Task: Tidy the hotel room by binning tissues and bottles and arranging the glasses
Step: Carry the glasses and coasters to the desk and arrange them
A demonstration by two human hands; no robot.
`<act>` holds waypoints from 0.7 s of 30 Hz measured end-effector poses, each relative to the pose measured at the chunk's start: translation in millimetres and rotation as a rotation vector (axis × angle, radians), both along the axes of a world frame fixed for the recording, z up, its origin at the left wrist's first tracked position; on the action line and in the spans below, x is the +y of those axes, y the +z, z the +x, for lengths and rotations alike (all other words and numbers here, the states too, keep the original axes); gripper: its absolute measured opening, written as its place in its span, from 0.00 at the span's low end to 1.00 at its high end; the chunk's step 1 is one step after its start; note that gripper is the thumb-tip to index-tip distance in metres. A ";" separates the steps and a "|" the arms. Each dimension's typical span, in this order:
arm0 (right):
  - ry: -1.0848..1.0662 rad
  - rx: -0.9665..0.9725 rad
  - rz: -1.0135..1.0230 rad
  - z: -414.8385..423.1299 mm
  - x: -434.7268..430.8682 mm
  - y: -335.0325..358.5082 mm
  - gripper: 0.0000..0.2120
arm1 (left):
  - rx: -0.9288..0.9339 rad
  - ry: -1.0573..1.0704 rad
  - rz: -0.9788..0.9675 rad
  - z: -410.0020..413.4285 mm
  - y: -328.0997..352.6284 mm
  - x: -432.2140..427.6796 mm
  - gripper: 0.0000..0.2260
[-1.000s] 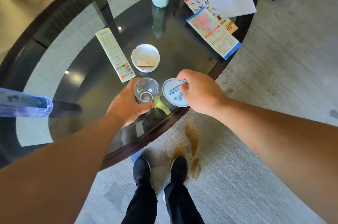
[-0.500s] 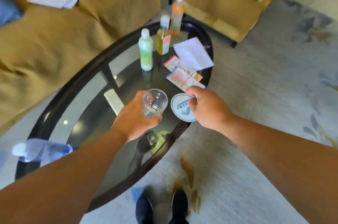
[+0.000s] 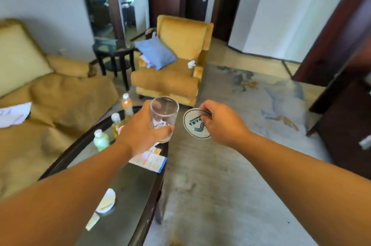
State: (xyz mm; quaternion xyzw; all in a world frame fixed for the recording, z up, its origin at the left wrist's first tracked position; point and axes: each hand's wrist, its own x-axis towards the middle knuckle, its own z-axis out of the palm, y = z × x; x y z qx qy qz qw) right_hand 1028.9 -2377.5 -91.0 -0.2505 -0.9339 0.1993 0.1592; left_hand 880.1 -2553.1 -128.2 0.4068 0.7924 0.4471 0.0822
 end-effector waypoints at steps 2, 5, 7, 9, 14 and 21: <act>-0.028 0.033 0.021 27.6 22.7 21.7 0.04 | 0.041 -0.044 0.045 16.1 23.9 32.4 0.24; -0.079 0.064 0.036 72.0 58.8 46.6 0.03 | 0.097 -0.115 0.093 44.2 54.1 81.5 0.21; -0.111 0.099 0.036 106.8 84.9 61.2 0.05 | 0.135 -0.151 0.131 69.2 72.5 117.1 0.20; -0.142 0.132 0.023 144.8 113.1 73.4 0.05 | 0.140 -0.175 0.162 97.4 87.2 155.6 0.21; -0.222 0.152 0.056 239.4 180.8 91.9 0.05 | 0.162 -0.264 0.195 172.1 109.8 253.7 0.23; -0.384 0.173 0.067 360.4 257.3 96.1 0.05 | 0.158 -0.465 0.193 283.5 122.4 370.4 0.23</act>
